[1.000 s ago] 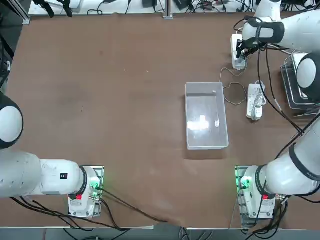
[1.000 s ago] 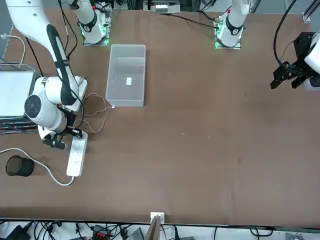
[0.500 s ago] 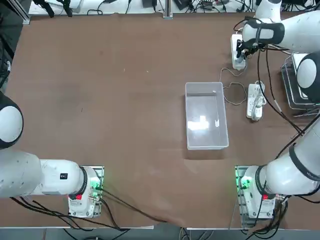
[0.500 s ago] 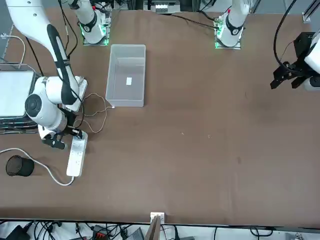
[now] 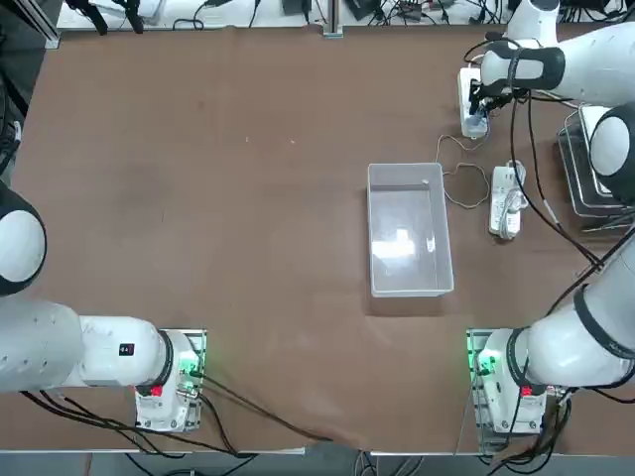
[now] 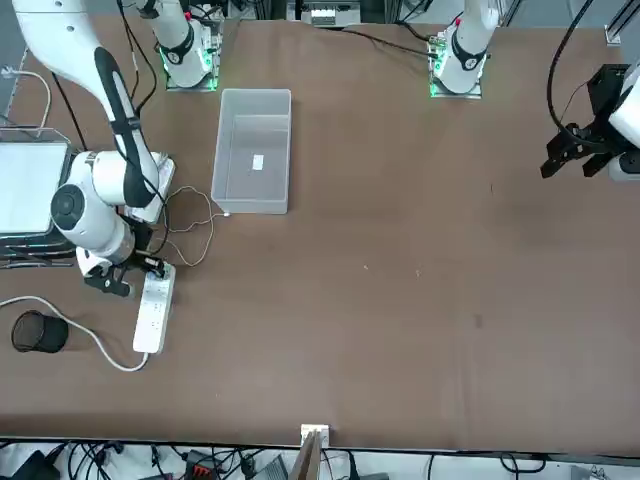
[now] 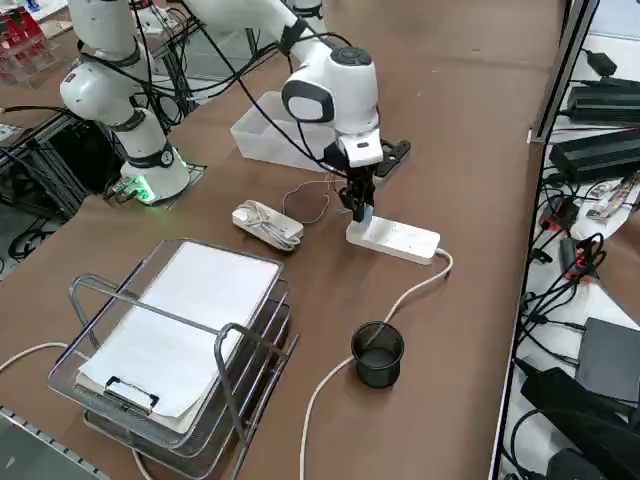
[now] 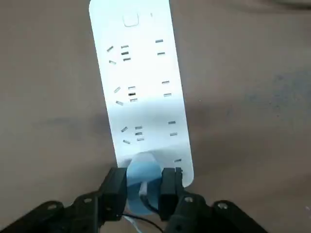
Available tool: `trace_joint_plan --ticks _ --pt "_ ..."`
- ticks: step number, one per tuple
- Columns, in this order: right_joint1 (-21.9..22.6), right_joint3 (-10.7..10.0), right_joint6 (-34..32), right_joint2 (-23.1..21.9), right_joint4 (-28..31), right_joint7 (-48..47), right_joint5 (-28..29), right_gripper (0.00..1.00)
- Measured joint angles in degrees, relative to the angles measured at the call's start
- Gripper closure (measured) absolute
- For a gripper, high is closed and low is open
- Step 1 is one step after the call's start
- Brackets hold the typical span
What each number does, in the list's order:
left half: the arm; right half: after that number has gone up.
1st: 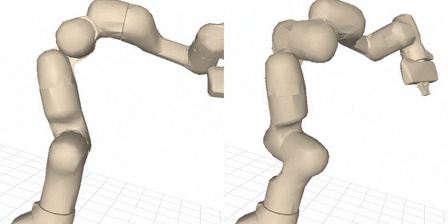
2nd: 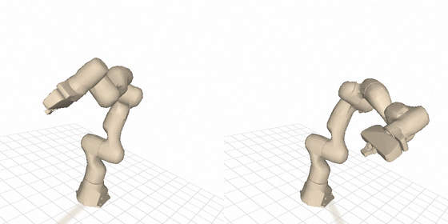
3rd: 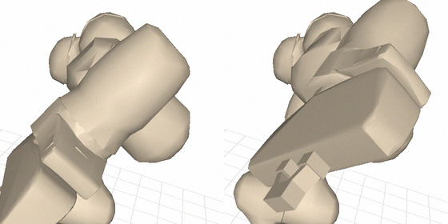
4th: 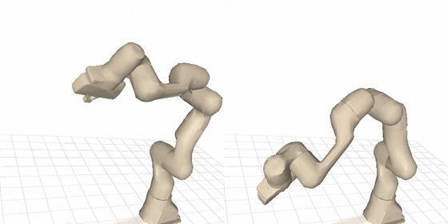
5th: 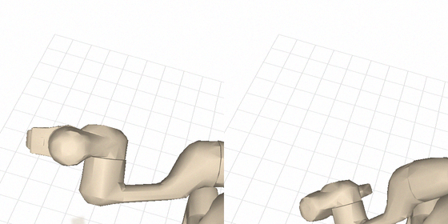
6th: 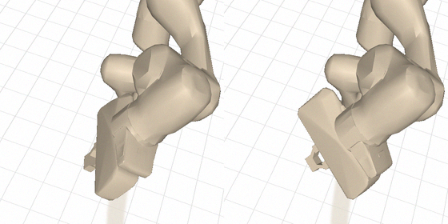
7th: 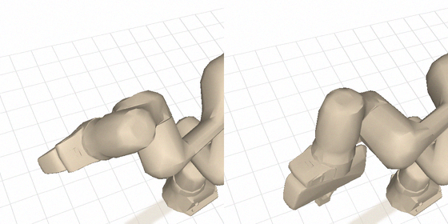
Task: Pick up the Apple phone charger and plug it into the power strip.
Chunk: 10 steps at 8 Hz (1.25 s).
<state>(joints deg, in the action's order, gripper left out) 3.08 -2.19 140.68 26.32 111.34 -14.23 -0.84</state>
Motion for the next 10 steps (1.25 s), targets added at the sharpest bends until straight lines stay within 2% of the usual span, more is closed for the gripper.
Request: trace_joint_plan --ticks 10 --pt "0.14 0.13 2.58 -0.65 2.7 0.28 -0.2 0.63"
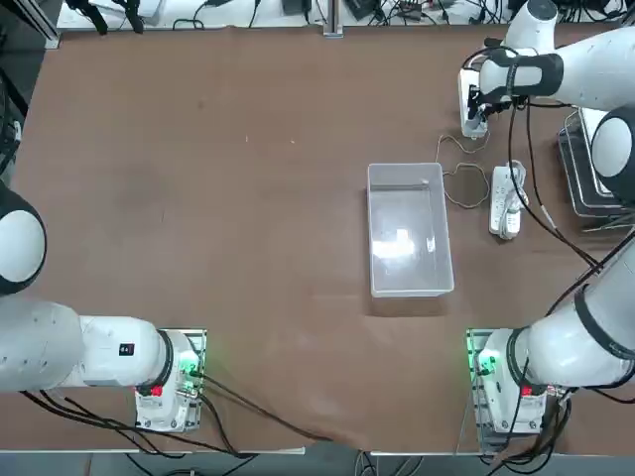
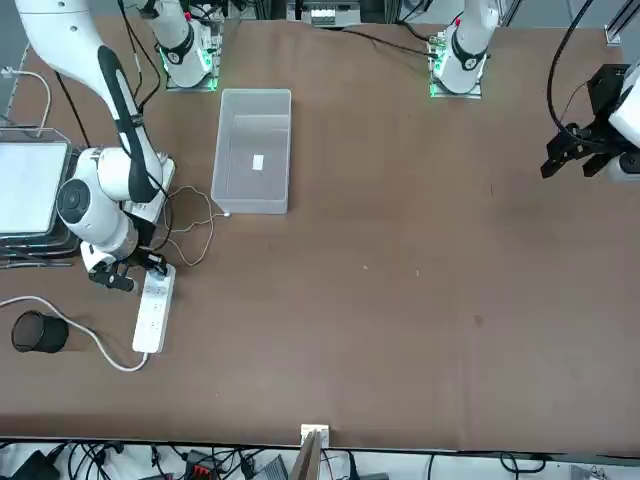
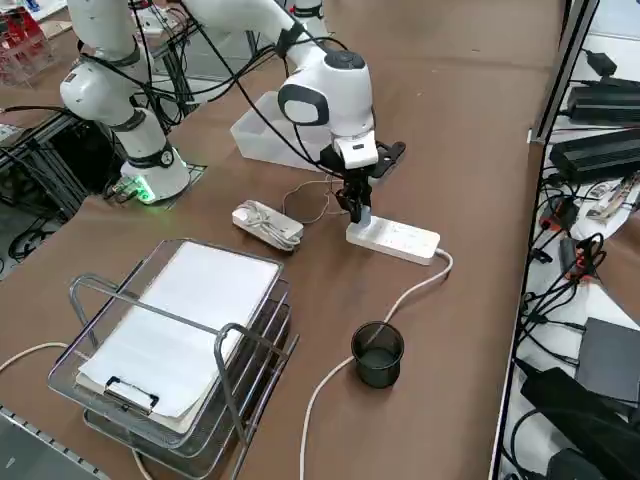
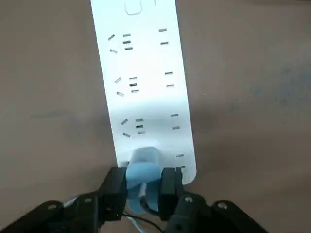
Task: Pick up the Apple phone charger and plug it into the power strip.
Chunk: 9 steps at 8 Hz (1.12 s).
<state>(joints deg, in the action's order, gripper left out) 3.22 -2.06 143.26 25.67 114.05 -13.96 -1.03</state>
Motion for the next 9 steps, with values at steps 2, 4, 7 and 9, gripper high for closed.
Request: trace_joint_plan --ticks 2,4,7,9 --pt "-0.01 0.0 0.01 0.01 -0.04 0.13 0.0 0.63" --pt "-0.07 0.0 -0.49 0.64 -0.14 0.22 0.01 0.46" --pt "-0.01 0.01 -4.01 1.62 -2.43 0.21 0.01 0.02" --pt "-0.01 0.01 -9.94 0.1 -6.15 0.21 0.01 0.01"
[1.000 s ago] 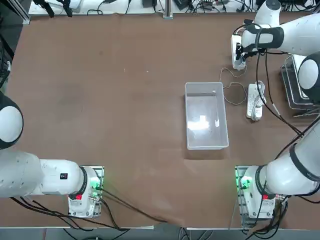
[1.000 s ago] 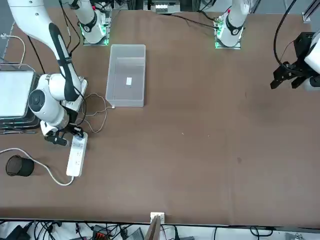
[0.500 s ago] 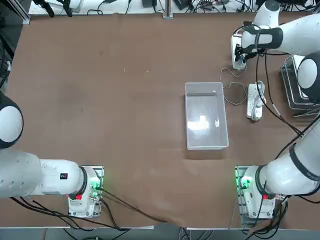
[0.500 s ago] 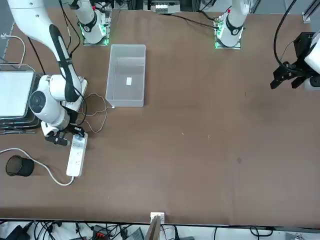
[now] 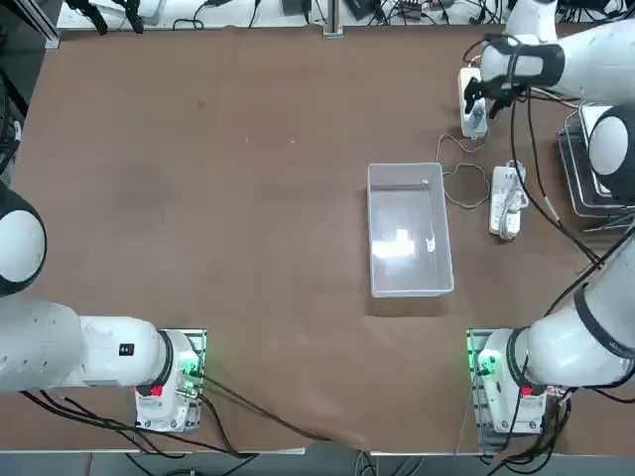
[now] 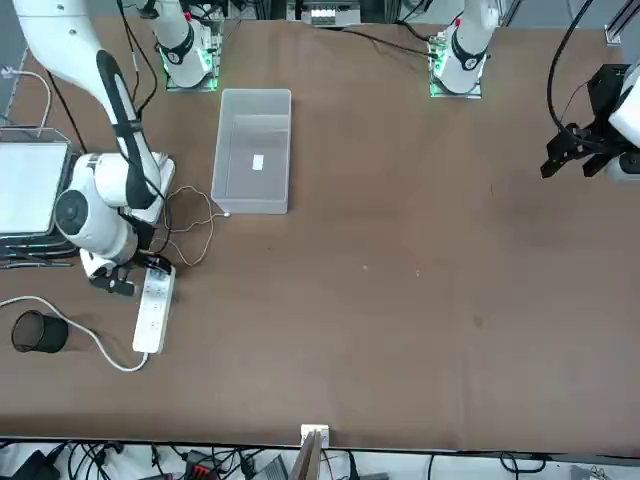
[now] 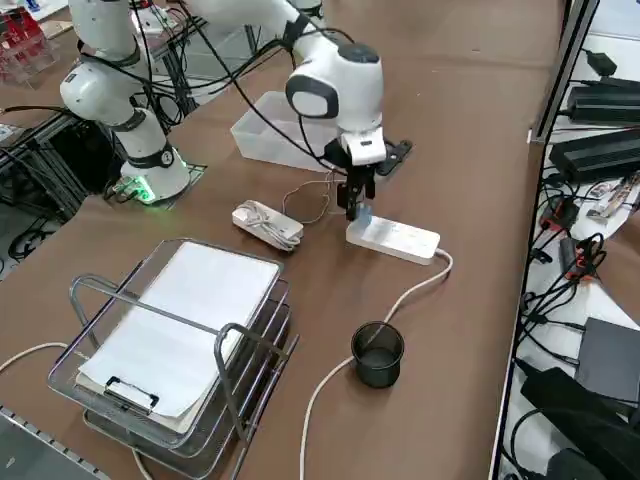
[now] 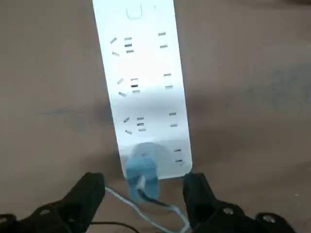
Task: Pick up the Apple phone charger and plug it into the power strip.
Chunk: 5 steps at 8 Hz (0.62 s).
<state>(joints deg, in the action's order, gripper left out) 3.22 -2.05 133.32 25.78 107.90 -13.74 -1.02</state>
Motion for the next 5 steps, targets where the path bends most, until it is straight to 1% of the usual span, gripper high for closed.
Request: trace_joint_plan --ticks 2,3,5 --pt "0.02 0.0 -4.42 -3.0 -2.32 0.57 0.0 0.01" --pt "0.0 -0.02 -7.88 -5.08 -3.55 2.26 -0.01 0.01" --pt "-0.3 -0.46 -13.48 -10.76 -4.69 7.14 0.02 0.01"
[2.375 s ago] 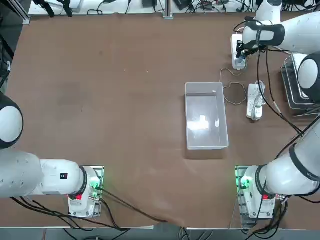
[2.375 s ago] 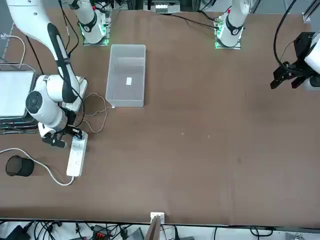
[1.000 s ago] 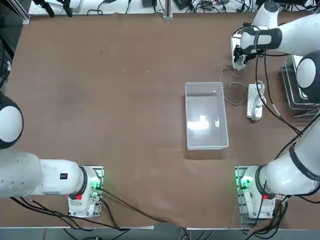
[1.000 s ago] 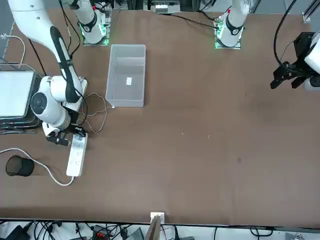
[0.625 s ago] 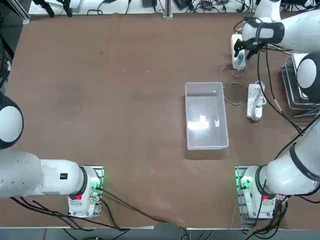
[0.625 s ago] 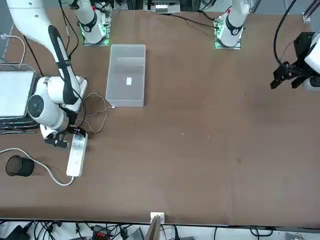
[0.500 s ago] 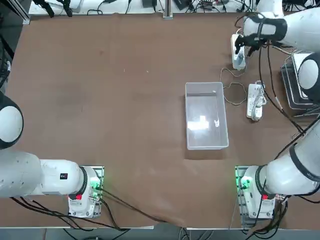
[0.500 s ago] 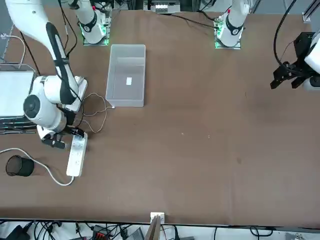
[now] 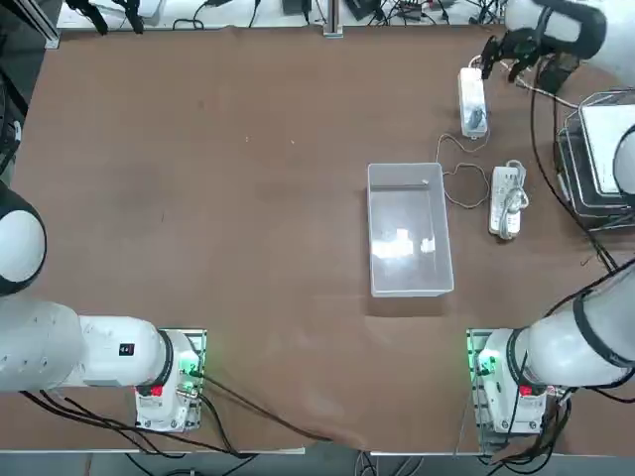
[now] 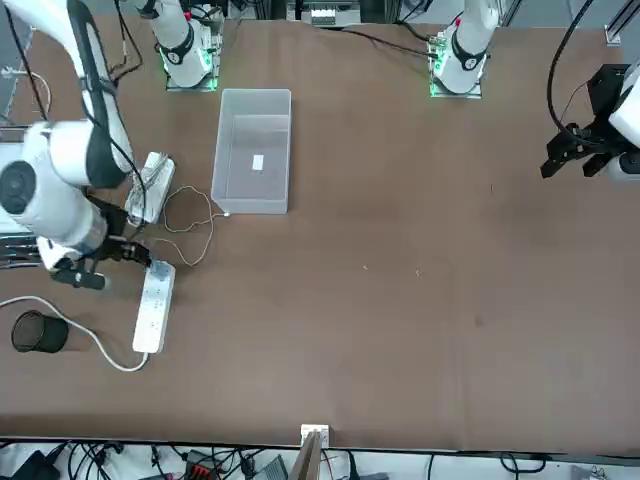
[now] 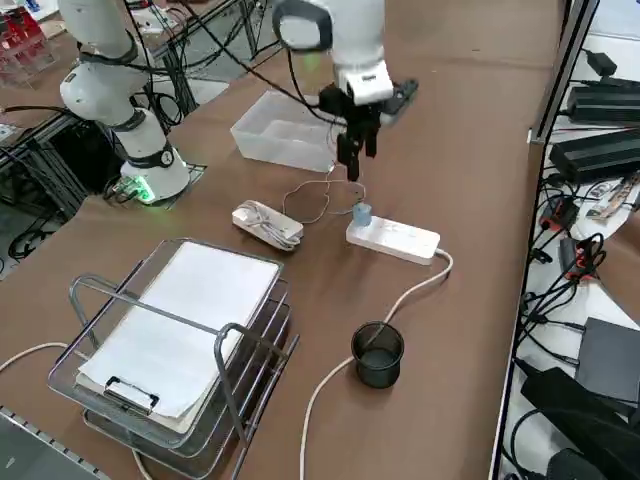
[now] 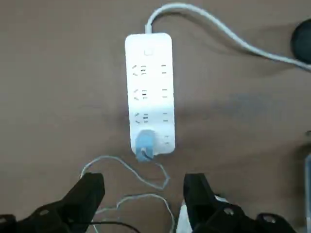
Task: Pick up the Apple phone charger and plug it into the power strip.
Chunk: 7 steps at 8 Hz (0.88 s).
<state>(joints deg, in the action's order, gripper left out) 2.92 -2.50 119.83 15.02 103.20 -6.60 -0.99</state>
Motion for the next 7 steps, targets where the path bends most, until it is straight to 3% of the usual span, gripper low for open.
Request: trace_joint_plan --ticks 3,5,7 --pt "-0.39 -0.07 -9.89 -7.54 -2.05 4.34 0.0 0.0" --pt "-0.49 -0.1 -19.82 -9.18 -8.02 6.14 0.01 0.0" --pt "-1.06 -0.19 -23.74 -10.36 -11.74 6.76 0.06 0.0"
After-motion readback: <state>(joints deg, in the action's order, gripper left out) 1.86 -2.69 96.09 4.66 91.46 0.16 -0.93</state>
